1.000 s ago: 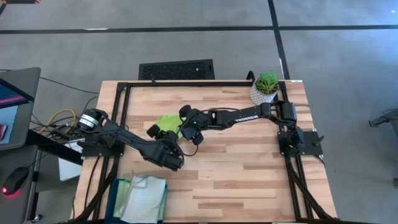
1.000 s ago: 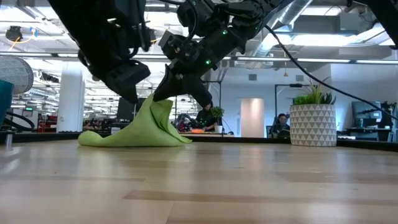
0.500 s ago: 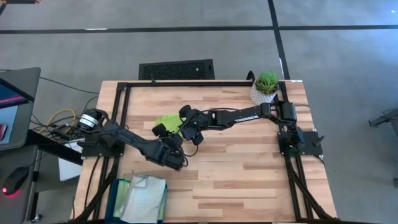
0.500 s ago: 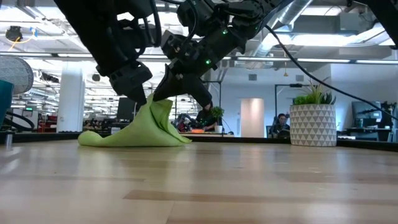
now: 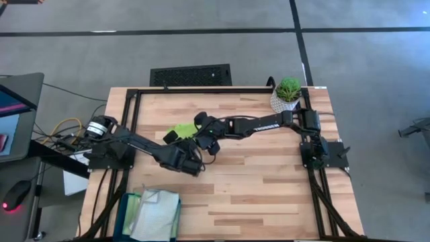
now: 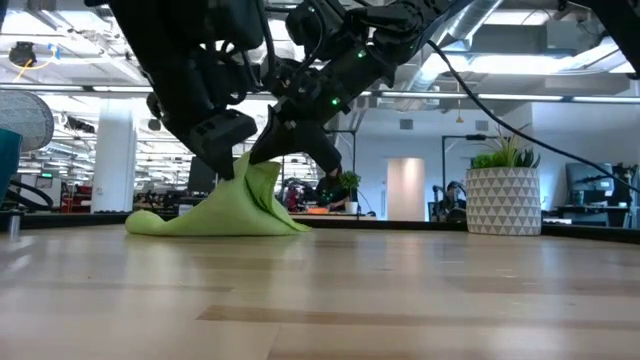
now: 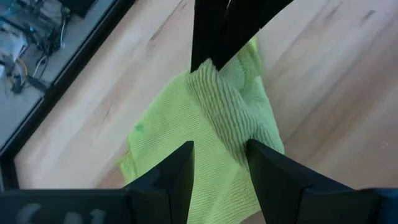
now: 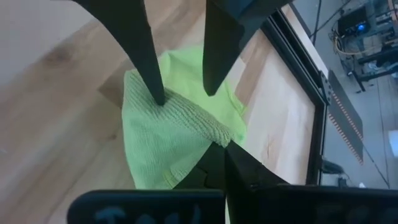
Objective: Fold microfiber towels
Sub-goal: Fold the green microfiber cloth
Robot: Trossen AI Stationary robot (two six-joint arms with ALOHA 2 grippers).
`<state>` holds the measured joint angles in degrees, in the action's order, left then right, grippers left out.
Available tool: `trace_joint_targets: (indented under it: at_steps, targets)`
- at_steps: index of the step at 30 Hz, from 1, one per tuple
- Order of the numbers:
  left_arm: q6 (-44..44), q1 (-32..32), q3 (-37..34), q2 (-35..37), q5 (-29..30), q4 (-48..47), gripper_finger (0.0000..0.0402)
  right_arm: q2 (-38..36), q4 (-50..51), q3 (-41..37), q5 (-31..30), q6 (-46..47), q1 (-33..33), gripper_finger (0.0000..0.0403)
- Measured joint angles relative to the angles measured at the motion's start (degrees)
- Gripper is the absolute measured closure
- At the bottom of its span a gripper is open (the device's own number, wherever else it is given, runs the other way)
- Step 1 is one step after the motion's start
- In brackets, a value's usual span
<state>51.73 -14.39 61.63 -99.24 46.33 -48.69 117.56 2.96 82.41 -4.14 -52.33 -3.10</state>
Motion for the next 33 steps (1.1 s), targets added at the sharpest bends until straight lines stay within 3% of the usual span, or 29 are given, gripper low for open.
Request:
trace_joint_targets:
  at_steps: [6,22,30,33]
  targets:
    - [-0.6,1.8,-0.1,0.0,-0.1,1.7,0.0260,-0.1,0.3,-0.1,-0.6,0.2,-0.2,0.0392]
    - [-13.4,1.7,-0.2,0.1,0.4,2.6,0.0260,-0.1,0.9,-0.2,0.8,-1.2,0.0,0.0392]
    - [-19.0,1.6,0.0,0.0,-7.3,3.9,0.0260,0.0,0.8,0.0,2.0,-0.7,0.0,0.0393]
    - [-18.8,1.3,0.0,0.0,-5.8,3.9,0.0260,0.0,0.8,0.0,2.4,-0.6,0.0,0.0391]
